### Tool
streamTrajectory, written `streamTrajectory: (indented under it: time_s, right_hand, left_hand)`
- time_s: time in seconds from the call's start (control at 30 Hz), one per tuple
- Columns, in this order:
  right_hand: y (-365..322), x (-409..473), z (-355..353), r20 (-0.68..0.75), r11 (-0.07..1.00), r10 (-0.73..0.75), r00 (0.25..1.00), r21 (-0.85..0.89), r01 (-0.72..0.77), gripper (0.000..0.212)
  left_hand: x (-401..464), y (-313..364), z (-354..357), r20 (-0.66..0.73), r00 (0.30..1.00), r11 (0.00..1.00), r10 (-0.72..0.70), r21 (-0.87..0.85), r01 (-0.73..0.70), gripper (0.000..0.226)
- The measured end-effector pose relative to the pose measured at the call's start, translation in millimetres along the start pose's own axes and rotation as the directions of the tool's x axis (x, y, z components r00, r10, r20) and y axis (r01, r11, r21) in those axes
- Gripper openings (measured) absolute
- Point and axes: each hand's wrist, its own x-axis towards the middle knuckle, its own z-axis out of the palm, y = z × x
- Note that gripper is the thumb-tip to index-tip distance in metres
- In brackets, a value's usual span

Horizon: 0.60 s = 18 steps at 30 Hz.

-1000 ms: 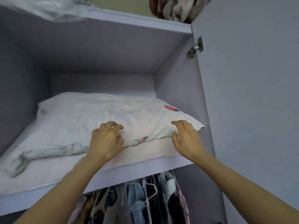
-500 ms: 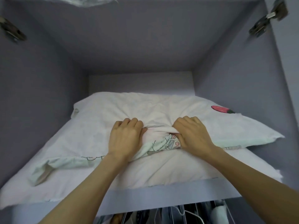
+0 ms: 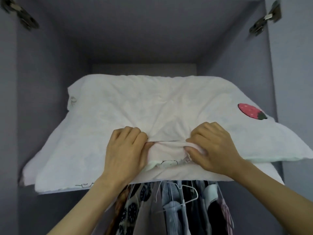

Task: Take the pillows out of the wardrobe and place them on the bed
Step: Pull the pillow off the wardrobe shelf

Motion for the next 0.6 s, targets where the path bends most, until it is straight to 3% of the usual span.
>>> streamTrajectory:
  time_s: [0.1,0.17,0.3,0.37,0.5,0.6]
  right_hand:
    - [-5.5,0.6,-3.9,0.120,0.995,0.064,0.991,0.066,-0.072,0.042]
    - [-7.1,4.1,1.9,0.218,0.989,0.140,0.966,0.018,-0.148,0.048]
    - [-4.6,5.7,15.3,0.305,0.974,0.213,0.928,-0.139,-0.177,0.073]
    - [-6.8,-2.3,15.4,0.266,0.967,0.212,0.940,-0.199,-0.162,0.080]
    - [-13.7,-46.1,28.0,0.357,0.939,0.058,0.932,-0.335,0.070,0.097]
    - [-2.6,-45.0,48.2,0.403,0.894,0.110,0.909,-0.440,0.087,0.115]
  left_hand:
    - [-4.2,-1.2,-6.9,0.217,0.975,0.993,-0.051,-0.096,0.073,0.035]
    - [-2.0,-4.4,-6.4,0.351,0.930,0.987,-0.108,-0.074,0.143,0.047]
    - [-8.1,-11.6,4.4,0.549,0.830,0.995,-0.094,0.032,0.091,0.102]
    - [-8.1,-15.2,11.4,0.549,0.833,0.996,-0.071,0.088,0.026,0.104]
    - [1.6,-16.9,27.4,0.418,0.907,0.990,-0.057,0.142,-0.003,0.075]
    - [10.3,-15.3,42.3,0.305,0.952,0.988,-0.027,0.153,-0.021,0.052]
